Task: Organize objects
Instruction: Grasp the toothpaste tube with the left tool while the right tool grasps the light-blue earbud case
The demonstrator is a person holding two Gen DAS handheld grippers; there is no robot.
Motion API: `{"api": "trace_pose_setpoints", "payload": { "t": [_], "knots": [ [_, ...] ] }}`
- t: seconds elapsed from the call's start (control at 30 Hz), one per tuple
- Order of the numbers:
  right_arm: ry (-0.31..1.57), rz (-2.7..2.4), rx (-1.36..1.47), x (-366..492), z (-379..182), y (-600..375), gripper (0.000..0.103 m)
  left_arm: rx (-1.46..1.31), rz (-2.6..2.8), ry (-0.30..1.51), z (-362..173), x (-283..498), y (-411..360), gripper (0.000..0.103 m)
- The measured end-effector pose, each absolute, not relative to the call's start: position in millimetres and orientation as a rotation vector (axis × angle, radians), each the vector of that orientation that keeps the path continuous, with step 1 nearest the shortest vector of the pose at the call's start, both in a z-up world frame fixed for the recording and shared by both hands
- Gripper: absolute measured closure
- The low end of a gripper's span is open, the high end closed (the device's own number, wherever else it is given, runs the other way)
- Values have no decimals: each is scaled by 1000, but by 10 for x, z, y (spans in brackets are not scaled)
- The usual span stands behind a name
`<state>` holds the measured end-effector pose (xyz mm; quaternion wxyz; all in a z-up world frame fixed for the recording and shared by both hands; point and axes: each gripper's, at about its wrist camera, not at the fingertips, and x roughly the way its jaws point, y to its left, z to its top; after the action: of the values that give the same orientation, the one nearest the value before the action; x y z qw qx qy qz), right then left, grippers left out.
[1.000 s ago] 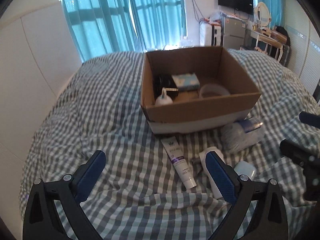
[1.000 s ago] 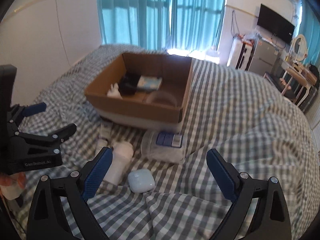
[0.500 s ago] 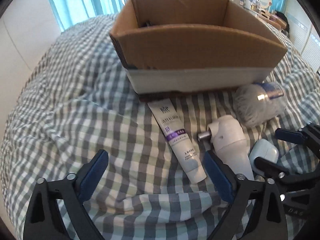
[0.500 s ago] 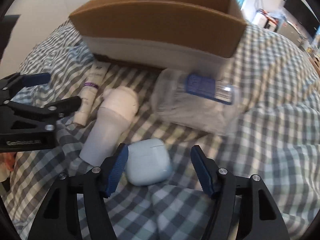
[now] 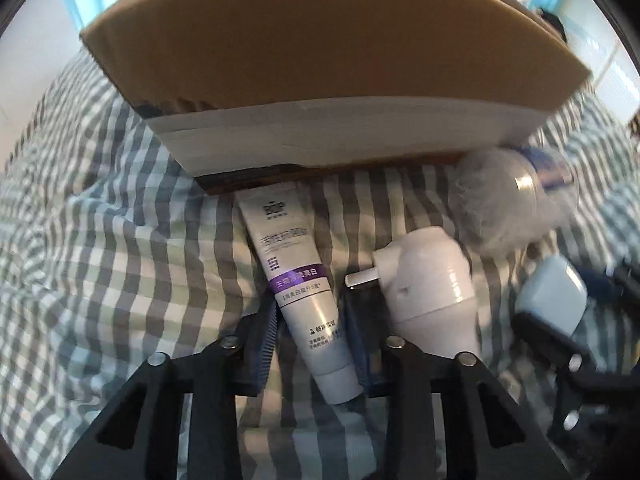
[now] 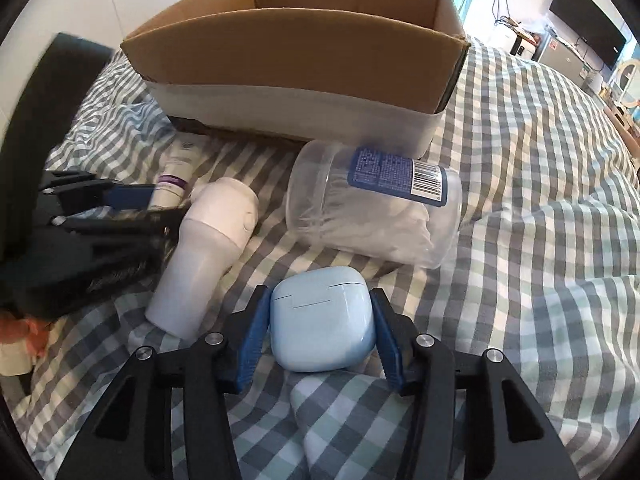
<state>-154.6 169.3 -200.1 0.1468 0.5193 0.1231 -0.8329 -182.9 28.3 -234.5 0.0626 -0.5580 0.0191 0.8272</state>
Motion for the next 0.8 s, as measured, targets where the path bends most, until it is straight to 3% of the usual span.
{"api": "trace_pose_setpoints", "payload": {
  "t": [0.13,0.53,0.8],
  "knots": [
    [367,-2419,1481,-1478,-1945,1722,54,-1649,2516,29,-2259,-1714,267,79],
    [330,-2502,1393,-1271,-1561,1910,54,-1557,2521,-35,-1875,-1148,249,79],
    [421,-2552,1276,-1101,-1193,1621,54,-1448,2582,-58,-1534,-966,95,79]
  ]
}}
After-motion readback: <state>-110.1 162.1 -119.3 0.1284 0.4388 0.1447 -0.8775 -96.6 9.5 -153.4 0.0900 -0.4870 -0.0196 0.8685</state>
